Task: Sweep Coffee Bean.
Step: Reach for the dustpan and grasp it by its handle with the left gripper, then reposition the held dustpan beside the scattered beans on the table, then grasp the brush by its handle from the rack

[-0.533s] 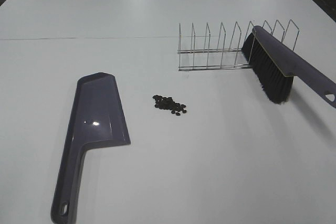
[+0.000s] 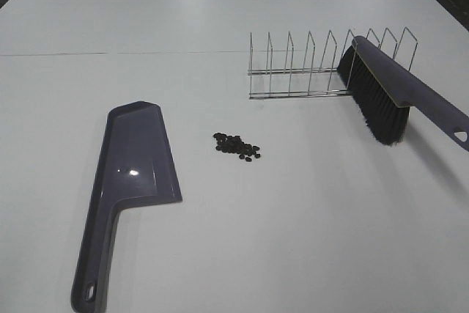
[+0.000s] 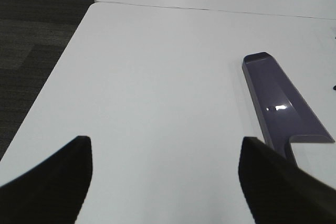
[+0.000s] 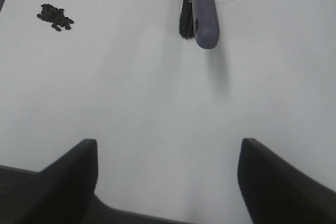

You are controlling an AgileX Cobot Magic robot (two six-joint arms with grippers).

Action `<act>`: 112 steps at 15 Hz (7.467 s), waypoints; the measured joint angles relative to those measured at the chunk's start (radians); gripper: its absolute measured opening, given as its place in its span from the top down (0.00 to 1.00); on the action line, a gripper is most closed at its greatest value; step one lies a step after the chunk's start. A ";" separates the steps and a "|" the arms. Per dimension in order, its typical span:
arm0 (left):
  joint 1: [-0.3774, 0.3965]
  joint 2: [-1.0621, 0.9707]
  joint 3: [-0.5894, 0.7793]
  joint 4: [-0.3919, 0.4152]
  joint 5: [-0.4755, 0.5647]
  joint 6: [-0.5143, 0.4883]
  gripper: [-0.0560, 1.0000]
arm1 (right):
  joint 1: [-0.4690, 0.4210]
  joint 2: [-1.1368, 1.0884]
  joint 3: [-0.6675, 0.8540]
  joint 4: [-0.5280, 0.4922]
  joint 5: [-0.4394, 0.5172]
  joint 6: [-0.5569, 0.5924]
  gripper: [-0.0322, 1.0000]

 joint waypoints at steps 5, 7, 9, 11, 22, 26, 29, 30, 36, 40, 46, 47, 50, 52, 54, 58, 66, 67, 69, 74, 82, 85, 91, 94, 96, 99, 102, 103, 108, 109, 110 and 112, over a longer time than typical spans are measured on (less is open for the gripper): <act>0.000 0.000 0.000 -0.001 0.000 0.000 0.28 | 0.000 0.000 0.000 -0.004 0.000 0.006 0.34; 0.000 0.000 0.000 -0.001 0.000 0.000 0.28 | 0.000 0.000 0.000 -0.004 0.000 0.007 0.34; 0.000 0.000 0.000 -0.001 0.000 0.001 0.28 | 0.000 0.000 0.000 -0.004 0.000 0.007 0.34; 0.000 0.000 0.000 -0.002 0.000 0.001 0.28 | 0.000 0.000 0.000 -0.005 0.000 0.007 0.34; 0.000 0.002 0.000 -0.004 0.000 0.000 0.28 | 0.000 0.000 0.000 -0.008 0.000 0.007 0.34; 0.000 0.062 0.000 -0.010 0.000 0.000 0.28 | 0.000 0.000 0.000 -0.008 0.000 0.007 0.34; 0.000 0.065 0.000 -0.001 0.000 -0.010 0.28 | 0.000 0.000 0.000 -0.008 0.000 0.007 0.34; 0.000 0.065 0.000 0.005 0.000 -0.023 0.28 | 0.000 0.000 0.000 -0.008 0.000 0.007 0.34; 0.000 0.076 0.000 0.023 0.000 -0.041 0.28 | 0.000 0.000 0.000 -0.008 0.000 0.007 0.34; 0.000 0.257 0.000 0.023 0.000 -0.041 0.28 | 0.000 0.000 0.000 -0.008 0.000 0.007 0.34; 0.000 0.589 0.000 0.023 -0.002 -0.043 0.28 | 0.000 0.000 0.000 -0.008 0.000 0.007 0.34; 0.000 0.629 0.000 0.023 -0.003 -0.043 0.28 | 0.000 0.000 0.000 -0.008 0.000 0.007 0.34; 0.000 0.701 0.000 0.022 -0.004 -0.043 0.28 | 0.000 0.000 0.000 -0.008 0.000 0.007 0.34; 0.000 0.736 0.000 0.022 -0.004 -0.043 0.28 | 0.000 0.000 0.000 -0.008 0.000 0.007 0.34; 0.000 0.770 0.000 0.013 -0.005 -0.042 0.28 | 0.000 0.000 0.000 -0.008 0.000 0.007 0.34; 0.000 0.851 -0.014 -0.038 -0.030 -0.042 0.28 | 0.000 0.000 0.000 -0.008 0.000 0.007 0.34; 0.000 1.262 -0.124 -0.122 -0.217 -0.042 0.28 | 0.000 0.000 0.000 -0.008 0.000 0.007 0.34; -0.006 1.309 -0.146 -0.128 -0.232 -0.042 0.28 | 0.000 0.000 0.000 -0.008 0.000 0.007 0.34; -0.035 1.383 -0.183 -0.133 -0.250 -0.041 0.28 | 0.000 0.000 0.000 -0.008 0.000 0.007 0.34; -0.272 1.613 -0.323 -0.197 -0.356 -0.093 0.28 | 0.000 0.000 0.000 -0.008 0.000 0.007 0.34; -0.524 1.913 -0.416 -0.213 -0.453 -0.242 0.28 | 0.000 0.000 0.000 -0.008 0.000 0.007 0.34; -0.527 1.948 -0.427 -0.211 -0.457 -0.247 0.29 | 0.000 0.000 0.000 -0.008 0.000 0.007 0.34; -0.527 1.958 -0.433 -0.188 -0.455 -0.240 0.63 | 0.000 0.000 0.000 -0.008 0.000 0.007 0.34; -0.527 1.954 -0.433 -0.167 -0.440 -0.240 0.63 | 0.000 0.000 0.000 -0.008 0.000 0.007 0.34; -0.527 1.940 -0.431 -0.120 -0.422 -0.244 0.63 | 0.000 0.000 0.000 -0.008 0.000 0.007 0.34; -0.527 1.911 -0.430 -0.022 -0.412 -0.247 0.63 | 0.000 0.004 -0.005 -0.011 -0.008 0.052 0.34; -0.527 1.910 -0.430 0.069 -0.412 -0.240 0.63 | 0.000 0.086 -0.057 -0.020 -0.006 0.123 0.34; -0.527 1.910 -0.430 0.099 -0.412 -0.239 0.63 | 0.000 0.144 -0.092 -0.020 -0.002 0.142 0.34; -0.527 1.909 -0.430 0.131 -0.412 -0.224 0.63 | 0.000 0.517 -0.345 -0.020 0.002 0.152 0.34; -0.527 1.909 -0.430 0.131 -0.412 -0.224 0.63 | 0.000 0.601 -0.402 -0.020 0.004 0.152 0.34; -0.527 1.909 -0.430 0.131 -0.412 -0.224 0.63 | 0.000 0.688 -0.458 -0.024 0.007 0.148 0.34; -0.527 1.908 -0.430 0.131 -0.412 -0.224 0.63 | 0.000 0.843 -0.549 -0.024 0.013 0.132 0.34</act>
